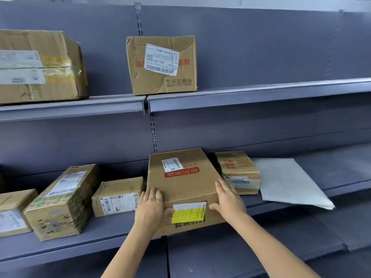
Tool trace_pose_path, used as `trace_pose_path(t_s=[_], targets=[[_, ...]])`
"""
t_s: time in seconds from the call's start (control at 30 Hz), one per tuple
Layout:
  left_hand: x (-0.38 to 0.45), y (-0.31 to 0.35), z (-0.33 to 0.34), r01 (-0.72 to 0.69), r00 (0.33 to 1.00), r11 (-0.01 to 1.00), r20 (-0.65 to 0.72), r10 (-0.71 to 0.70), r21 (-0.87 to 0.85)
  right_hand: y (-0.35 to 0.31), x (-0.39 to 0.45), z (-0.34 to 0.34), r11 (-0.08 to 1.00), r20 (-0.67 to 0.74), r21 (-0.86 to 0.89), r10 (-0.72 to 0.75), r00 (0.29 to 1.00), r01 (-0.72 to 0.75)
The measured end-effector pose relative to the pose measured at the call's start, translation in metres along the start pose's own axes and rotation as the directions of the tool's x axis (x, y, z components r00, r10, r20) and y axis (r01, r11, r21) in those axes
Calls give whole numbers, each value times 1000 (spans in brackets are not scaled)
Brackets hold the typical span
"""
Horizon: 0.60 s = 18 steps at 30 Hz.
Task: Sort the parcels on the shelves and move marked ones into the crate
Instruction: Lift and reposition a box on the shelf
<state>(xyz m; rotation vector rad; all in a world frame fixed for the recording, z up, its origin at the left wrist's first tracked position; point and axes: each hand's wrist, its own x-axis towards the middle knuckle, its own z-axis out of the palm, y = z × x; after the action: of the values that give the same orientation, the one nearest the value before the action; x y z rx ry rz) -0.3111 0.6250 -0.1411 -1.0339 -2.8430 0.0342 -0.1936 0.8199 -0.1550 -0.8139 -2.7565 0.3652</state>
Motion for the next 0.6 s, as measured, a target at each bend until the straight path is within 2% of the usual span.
trace_pose_path(t_s=[0.2, 0.27, 0.33, 0.4, 0.6], targets=[[3, 3, -17, -37, 998, 999, 48, 35, 37, -2, -5, -8, 1000, 83, 10, 7, 997, -8], [2, 1, -22, -48, 997, 999, 64, 49, -20, -1, -7, -13, 988, 117, 151, 10, 993, -28], [1, 2, -24, -82, 995, 993, 40, 86, -89, 0, -12, -15, 940, 71, 328, 70, 995, -89], [-6, 7, -20, -128, 992, 981, -9, 128, -145, 5, -19, -14, 893, 10, 425, 158, 987, -147], [-18, 50, -27, -282, 959, 922, -106, 262, -265, 51, -49, -23, 864, 93, 425, 257, 962, -272]])
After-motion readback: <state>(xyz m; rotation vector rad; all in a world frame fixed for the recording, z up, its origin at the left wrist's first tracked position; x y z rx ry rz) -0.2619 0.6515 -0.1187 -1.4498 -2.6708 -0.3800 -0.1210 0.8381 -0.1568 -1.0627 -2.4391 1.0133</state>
